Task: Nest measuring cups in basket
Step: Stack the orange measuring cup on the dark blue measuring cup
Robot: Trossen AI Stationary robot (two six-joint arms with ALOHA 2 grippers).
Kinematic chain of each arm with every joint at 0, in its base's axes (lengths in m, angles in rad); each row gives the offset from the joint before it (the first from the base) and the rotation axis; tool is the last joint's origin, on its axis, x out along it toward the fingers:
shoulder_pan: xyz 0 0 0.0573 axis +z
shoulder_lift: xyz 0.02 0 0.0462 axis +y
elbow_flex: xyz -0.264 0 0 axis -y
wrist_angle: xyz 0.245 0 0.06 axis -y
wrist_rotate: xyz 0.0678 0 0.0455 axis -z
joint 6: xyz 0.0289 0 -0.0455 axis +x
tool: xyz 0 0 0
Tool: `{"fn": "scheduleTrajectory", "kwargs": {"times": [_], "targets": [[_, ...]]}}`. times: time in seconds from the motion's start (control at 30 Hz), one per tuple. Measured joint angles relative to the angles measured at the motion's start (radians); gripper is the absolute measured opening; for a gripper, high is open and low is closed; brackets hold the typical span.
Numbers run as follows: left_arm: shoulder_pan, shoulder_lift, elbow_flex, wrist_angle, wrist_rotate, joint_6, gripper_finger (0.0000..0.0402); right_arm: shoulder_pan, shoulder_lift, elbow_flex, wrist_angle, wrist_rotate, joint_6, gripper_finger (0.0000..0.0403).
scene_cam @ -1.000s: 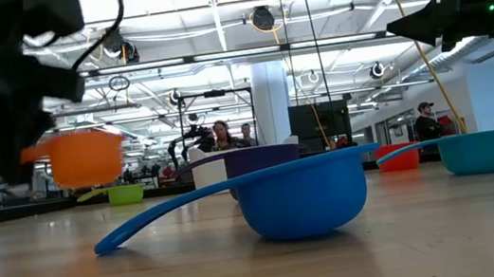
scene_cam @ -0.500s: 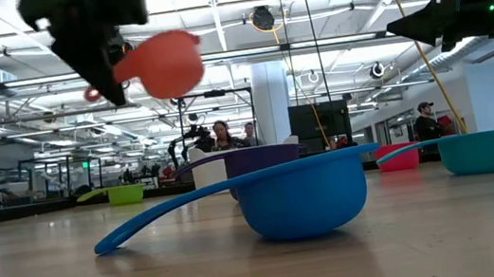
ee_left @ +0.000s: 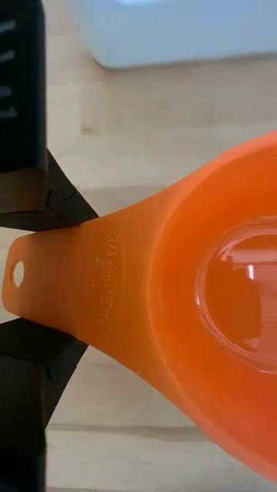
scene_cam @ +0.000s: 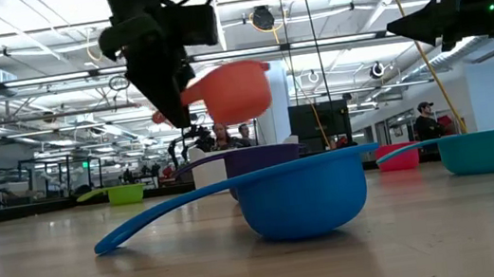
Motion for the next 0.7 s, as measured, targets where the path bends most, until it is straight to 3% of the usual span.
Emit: {"fn": "scheduleTrajectory", "kwargs": {"times": [0.7], "targets": [[0.003, 0.062, 0.006, 0.031, 0.0, -0.043, 0.0135, 0.0, 0.0, 0.0, 0.0, 0.0, 0.0, 0.0034]]}}
